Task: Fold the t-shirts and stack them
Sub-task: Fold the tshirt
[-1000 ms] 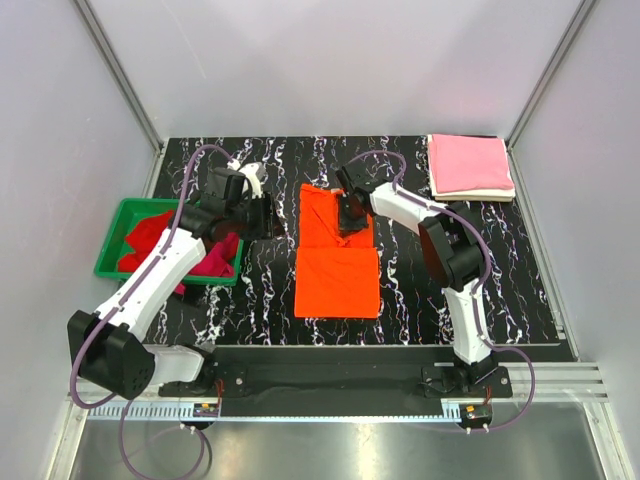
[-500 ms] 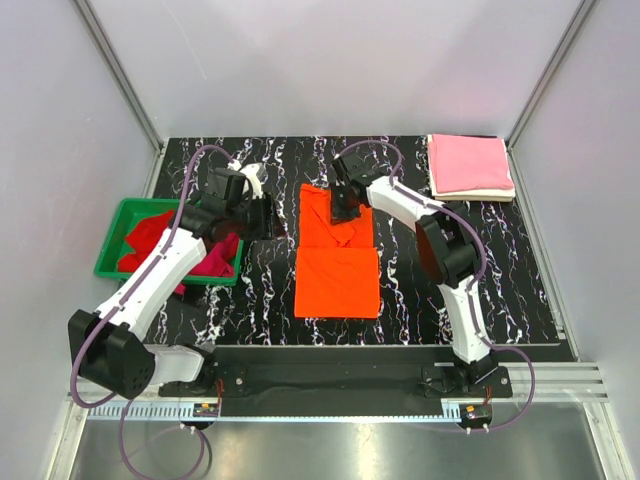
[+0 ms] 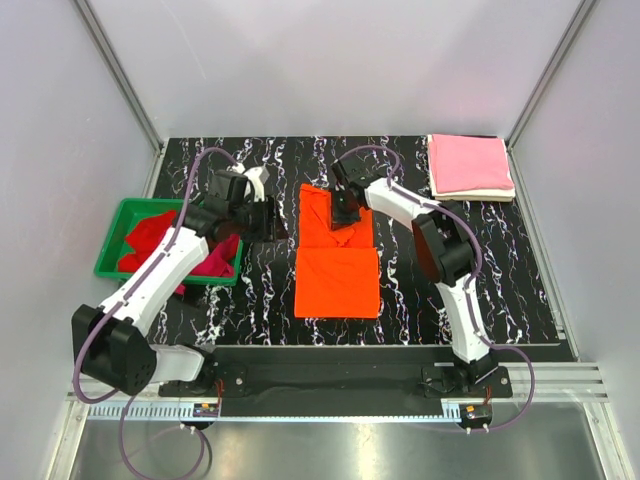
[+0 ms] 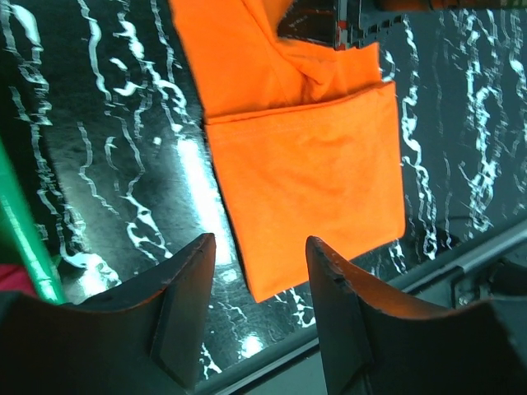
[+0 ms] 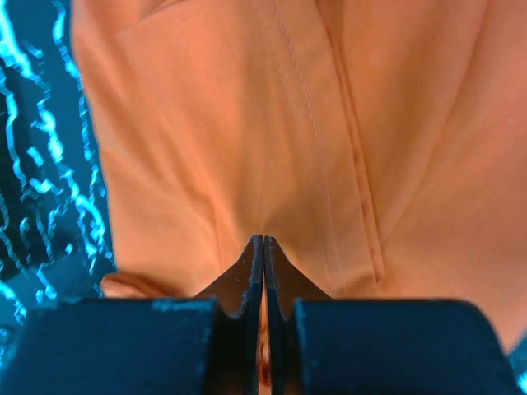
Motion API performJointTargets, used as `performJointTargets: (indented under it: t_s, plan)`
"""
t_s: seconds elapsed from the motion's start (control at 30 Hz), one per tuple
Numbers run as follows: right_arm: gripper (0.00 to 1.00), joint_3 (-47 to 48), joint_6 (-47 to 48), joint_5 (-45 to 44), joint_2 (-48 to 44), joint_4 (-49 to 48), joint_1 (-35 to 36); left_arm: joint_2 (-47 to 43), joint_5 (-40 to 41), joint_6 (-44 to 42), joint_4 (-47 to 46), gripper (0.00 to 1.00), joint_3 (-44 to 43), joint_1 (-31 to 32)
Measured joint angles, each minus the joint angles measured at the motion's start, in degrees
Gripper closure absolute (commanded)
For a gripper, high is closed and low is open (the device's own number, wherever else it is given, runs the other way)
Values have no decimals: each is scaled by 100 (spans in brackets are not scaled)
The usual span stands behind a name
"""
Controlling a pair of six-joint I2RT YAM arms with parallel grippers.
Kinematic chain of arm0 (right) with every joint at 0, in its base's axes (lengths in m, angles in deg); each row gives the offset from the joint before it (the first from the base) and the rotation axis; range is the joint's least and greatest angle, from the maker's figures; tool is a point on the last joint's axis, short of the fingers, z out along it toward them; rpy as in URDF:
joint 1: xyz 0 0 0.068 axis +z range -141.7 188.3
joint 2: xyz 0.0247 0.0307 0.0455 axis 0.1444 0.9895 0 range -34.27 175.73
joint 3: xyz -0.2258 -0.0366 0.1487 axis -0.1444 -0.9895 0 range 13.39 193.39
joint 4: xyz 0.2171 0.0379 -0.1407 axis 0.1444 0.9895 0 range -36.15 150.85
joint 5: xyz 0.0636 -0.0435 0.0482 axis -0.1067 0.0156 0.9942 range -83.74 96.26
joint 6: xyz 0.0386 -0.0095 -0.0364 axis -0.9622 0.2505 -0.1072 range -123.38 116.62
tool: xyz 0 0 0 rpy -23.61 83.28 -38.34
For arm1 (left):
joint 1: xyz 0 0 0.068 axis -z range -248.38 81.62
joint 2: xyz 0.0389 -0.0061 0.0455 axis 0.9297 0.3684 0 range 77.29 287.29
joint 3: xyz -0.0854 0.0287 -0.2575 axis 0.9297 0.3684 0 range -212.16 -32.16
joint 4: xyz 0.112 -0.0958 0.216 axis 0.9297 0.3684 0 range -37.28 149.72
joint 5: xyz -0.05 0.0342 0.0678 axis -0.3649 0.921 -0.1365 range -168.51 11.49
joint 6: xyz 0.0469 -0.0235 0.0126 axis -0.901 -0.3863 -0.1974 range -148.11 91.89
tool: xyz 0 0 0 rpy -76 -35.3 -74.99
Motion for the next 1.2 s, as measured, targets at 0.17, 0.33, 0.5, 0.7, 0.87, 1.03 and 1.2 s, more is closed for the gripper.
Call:
performJointTargets:
  t_s: [0.17,0.33,0.5,0.7,0.87,1.03,1.2]
  plan:
    - [68,-442,-33,-37,-743,111,-15,-70,-162,214,-177,44,645,96]
    - [50,-1475,-179,-39,-2229,96,-26,-140,-146,658,-267,43,1569,667]
    - [44,-3226,-673,-7,-3759,2,-48,-164,-103,1126,-693,43,2057,1281]
    - [46,-5427,-1370,376,-4951,-184,-52,-162,-114,1580,-1228,47,2793,1296]
    - [50,-6443,-1797,647,-5587,-498,-52,-35,-216,1829,-1674,49,3191,1296]
    - [52,-6776,-2048,793,-5814,-942,-35,116,-323,1976,-1969,54,3329,1296]
    - [54,-7071,-2175,815,-5812,-1259,37,129,-350,2070,-2159,58,3405,1296]
